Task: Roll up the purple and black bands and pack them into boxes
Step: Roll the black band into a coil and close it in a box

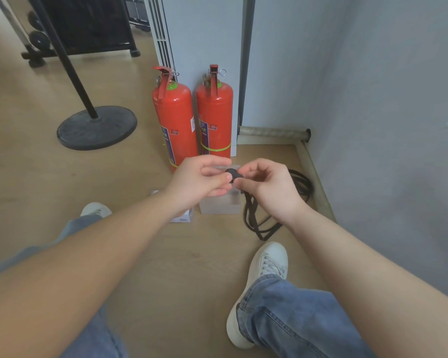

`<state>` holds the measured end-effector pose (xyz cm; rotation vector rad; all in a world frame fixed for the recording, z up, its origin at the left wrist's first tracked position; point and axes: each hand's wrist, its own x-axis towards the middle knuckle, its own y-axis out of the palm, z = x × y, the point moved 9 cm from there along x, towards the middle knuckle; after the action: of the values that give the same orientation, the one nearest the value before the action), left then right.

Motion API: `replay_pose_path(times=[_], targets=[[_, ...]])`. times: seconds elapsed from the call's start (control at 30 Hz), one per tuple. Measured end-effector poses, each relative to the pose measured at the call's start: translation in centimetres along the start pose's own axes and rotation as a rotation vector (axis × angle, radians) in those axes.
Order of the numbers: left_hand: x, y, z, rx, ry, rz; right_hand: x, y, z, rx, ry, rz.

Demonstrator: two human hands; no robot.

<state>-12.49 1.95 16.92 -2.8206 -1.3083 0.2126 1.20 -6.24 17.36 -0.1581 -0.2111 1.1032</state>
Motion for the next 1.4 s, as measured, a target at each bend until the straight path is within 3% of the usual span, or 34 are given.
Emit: replay_pose_path(times=[0.13,0.23,0.3,0.43,0.6,0.7,0.83,0.93,1.03,1.2,1.3,1.4], targets=[[0.2,-0.7,-0.6,0.293,0.017,0.04,0.3,0.7,1.1,-0.247,-0.088,0.096],[0.1,-0.8,-1.9,0.598,0.13,0.039,0.3,1.1,0.9,-0.315,-0.102,0.114],[-0.3,-0.4,-2.1,0.681,0.155,0.08,0.1,1.5,0.6,-0.348,-0.103,0.14],[-0.3,-0.6,-1.0,0.581,0.099,0.08,0.1,1.4,-0.1,-0.201,-0.059,0.104],[0.0,-1.0,0.3,0.129,0.002,-0.011,-0.1,1.5,-0.4,-0.052,-0.06,0.064],[0.2,-1.0,0.5,0.022,0.005,-0.047,0.1,1.3,-1.9,-0.199,0.019,0.129],[0.7,-1.8,1.1,0.242,0.021,-0.081,0.1,0.0,-5.4,-0.623,0.115,0.228],[0.7,-1.4,1.7,0.621,0.091,-0.022,0.2,-1.2,-5.5,-0.63,0.072,0.193],[1.0,-0.7,2.4,0.849,0.096,0.04,0.6,-0.4,-3.1,-0.664,-0.119,0.179],[0.9,0.1,2.6,0.444,0.018,0.087,0.0,3.4,-1.0,-0.73,-0.372,0.322],[0.8,-0.1,1.7,0.461,0.07,0.074,0.0,3.7,-0.8,-0.695,-0.34,0.331],[1.0,-0.6,2.3,0.321,-0.047,0.09,0.1,2.7,-2.7,-0.775,-0.202,0.398]])
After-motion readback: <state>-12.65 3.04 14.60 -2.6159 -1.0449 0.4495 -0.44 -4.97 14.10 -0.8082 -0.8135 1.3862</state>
